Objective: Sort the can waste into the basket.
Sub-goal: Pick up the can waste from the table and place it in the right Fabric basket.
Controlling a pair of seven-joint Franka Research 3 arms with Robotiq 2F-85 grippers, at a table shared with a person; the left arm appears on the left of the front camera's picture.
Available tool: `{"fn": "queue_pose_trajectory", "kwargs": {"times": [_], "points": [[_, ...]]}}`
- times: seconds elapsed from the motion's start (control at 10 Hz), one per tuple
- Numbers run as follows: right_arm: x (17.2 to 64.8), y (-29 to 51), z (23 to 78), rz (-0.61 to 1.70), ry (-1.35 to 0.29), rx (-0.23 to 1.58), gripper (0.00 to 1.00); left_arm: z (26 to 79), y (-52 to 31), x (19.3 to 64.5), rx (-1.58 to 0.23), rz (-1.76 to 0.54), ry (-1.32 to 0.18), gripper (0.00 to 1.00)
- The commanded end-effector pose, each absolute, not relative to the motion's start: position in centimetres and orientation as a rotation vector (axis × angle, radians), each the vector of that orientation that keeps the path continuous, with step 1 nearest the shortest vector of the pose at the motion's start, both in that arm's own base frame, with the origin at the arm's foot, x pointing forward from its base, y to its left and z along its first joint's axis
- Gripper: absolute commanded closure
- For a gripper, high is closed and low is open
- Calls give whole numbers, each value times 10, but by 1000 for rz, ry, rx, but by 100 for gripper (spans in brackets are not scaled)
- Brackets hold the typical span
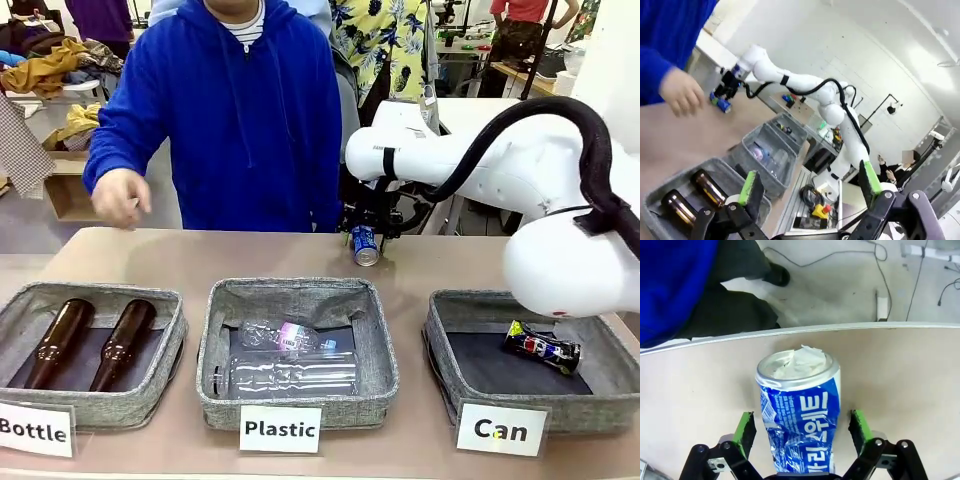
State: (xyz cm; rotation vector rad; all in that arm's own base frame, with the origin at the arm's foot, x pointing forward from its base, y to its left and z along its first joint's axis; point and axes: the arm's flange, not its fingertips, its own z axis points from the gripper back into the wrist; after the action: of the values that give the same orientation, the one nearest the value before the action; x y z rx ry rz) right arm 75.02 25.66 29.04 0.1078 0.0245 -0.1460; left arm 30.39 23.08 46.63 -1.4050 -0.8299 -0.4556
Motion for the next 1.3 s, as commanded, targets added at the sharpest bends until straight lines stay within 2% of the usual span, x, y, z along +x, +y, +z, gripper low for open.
{"fn": "queue_pose_trajectory", "kwargs": {"times": [0.0,0.2,0.3,0.4,0.5,0.6,0.8,0.9,1.0,1.1,1.2], "points": [[769,267,297,-185,12,51,0,444,200,320,-1344,-455,-660,0],[769,268,296,-187,12,49,0,408,156,347,-1286,-470,-449,0],[768,268,296,-184,12,46,6,386,133,354,-1246,-485,-350,0],[767,269,295,-180,24,45,60,371,116,361,-1187,-478,-369,0],[767,269,296,-180,29,39,66,395,148,352,-1281,-473,-457,0],[767,269,297,-179,33,40,100,395,148,352,-1281,-473,-457,0],[764,269,297,-172,33,33,100,395,148,352,-1281,-473,-457,0],[764,269,299,-176,31,30,86,395,148,352,-1281,-473,-457,0],[762,268,304,-178,30,27,96,395,148,352,-1281,-473,-457,0],[757,266,313,-175,22,12,100,395,148,352,-1281,-473,-457,0],[744,260,334,-140,41,-4,100,395,148,352,-1281,-473,-457,0]]}}
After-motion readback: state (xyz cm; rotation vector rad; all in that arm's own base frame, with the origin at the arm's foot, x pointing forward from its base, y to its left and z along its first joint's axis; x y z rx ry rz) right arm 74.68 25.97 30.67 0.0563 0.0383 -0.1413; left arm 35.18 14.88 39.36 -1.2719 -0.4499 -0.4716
